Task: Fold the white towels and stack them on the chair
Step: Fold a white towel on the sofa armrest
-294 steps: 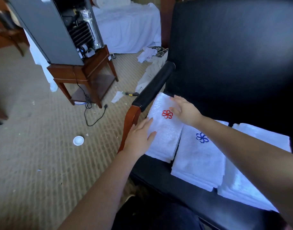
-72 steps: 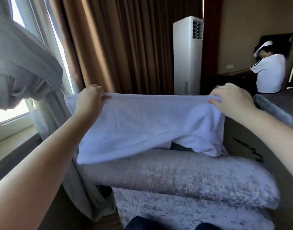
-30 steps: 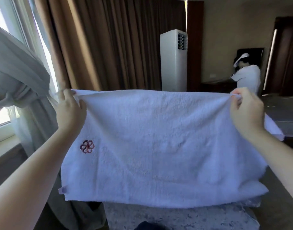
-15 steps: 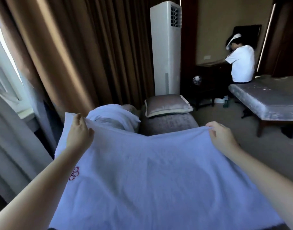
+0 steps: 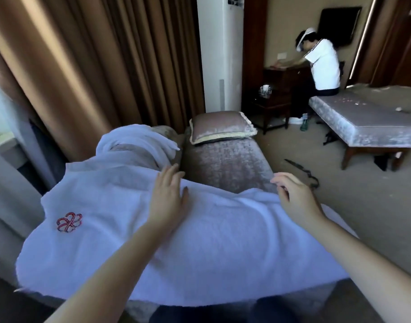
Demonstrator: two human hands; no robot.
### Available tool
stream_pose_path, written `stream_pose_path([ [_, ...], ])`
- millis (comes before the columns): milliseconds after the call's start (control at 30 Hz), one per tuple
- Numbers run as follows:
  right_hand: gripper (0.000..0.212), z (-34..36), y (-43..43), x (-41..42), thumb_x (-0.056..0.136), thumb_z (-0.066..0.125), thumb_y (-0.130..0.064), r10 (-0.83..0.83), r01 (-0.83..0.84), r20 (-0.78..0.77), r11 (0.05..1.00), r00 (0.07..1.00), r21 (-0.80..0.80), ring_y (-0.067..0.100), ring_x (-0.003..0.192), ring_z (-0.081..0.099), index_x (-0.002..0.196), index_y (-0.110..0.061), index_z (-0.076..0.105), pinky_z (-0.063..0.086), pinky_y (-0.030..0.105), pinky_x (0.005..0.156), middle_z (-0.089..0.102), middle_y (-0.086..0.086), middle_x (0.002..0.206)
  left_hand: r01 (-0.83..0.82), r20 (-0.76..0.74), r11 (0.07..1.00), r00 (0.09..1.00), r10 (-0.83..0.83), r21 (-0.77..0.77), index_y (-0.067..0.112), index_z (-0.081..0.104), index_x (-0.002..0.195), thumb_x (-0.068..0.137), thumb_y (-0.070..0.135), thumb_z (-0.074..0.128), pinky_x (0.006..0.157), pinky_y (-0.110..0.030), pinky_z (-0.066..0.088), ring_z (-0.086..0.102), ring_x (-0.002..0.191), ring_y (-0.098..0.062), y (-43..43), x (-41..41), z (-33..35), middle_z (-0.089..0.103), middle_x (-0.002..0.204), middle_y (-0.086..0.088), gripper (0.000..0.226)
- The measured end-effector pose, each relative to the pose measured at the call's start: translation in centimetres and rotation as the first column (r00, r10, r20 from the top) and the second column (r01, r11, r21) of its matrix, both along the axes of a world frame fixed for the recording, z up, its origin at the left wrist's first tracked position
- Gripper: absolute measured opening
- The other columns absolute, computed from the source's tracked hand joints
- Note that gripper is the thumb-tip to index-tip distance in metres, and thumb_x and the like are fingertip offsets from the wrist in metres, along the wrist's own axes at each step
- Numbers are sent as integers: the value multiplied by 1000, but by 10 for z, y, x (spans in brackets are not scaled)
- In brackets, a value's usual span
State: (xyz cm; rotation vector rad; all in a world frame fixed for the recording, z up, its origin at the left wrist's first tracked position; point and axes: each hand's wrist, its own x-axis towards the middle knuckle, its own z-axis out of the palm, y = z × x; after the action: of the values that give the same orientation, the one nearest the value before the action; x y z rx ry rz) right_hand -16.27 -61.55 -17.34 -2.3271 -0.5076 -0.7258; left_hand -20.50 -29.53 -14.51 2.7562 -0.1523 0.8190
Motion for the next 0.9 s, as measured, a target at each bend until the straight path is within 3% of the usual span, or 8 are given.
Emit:
stream_pose_path([
  [67,25,-4,-15,-29,89,52,8,-15,15,32,1000,999,-24,8,92,56,104,-7,66,39,19,73,61,1,120,122,-21,993,992,-122,0,4,63,117,89,31,38,113,-43,29,44,133,-36,-48,-14,-11,56,135,-14,47],
  [133,22,-15,-38,-60,91,50,-3,-43,46,71,998,997,-36,9,99,55,106,-7,66,42,21,77,60,0,120,211,-64,976,976,-208,50,7,64,117,91,31,36,115,-40,26,46,132,-31,-81,-25,-25,58,133,-10,45],
  [300,32,-50,-99,-114,89,40,-19,-261,260,11,962,965,79,14,99,53,102,-2,63,35,16,77,60,8,111,164,-104,974,983,-149,154,4,66,113,93,35,33,116,-39,12,50,129,-32,-98,-30,-37,64,127,-11,49],
  [500,24,-77,-113,-142,89,56,5,-279,301,-139,936,950,181,8,91,54,109,-6,60,36,14,74,61,3,105,154,-128,979,982,-137,136,4,65,113,93,37,26,119,-41,16,48,130,-31,-103,-30,-40,63,126,-14,55],
  [633,39,-75,-104,-149,87,66,-2,-163,301,-317,838,934,456,-4,95,57,117,-22,52,43,7,75,58,-16,107,149,-61,982,988,-142,114,4,67,100,92,33,31,114,-40,25,58,110,-30,-104,-31,-40,68,106,-10,47],
  [700,48,-74,-103,-149,85,67,1,-89,307,-378,764,922,568,-5,92,58,123,-21,47,46,9,76,58,-12,110,158,-28,982,987,-156,104,6,67,95,91,31,32,110,-39,31,60,100,-28,-105,-31,-40,67,97,-8,43],
  [800,45,-69,-107,-154,85,66,8,53,222,-390,750,919,624,2,88,62,116,-23,53,48,13,75,65,7,111,162,-14,982,987,-162,92,5,67,93,91,30,34,102,-39,37,59,96,-29,-104,-31,-40,66,93,-8,42],
  [900,69,-64,-109,-164,81,66,14,143,128,-368,774,919,620,6,84,61,128,-33,45,49,15,80,64,-2,118,155,15,983,988,-157,97,4,68,92,91,29,35,96,-36,36,56,94,-28,-104,-32,-43,66,92,-8,41],
])
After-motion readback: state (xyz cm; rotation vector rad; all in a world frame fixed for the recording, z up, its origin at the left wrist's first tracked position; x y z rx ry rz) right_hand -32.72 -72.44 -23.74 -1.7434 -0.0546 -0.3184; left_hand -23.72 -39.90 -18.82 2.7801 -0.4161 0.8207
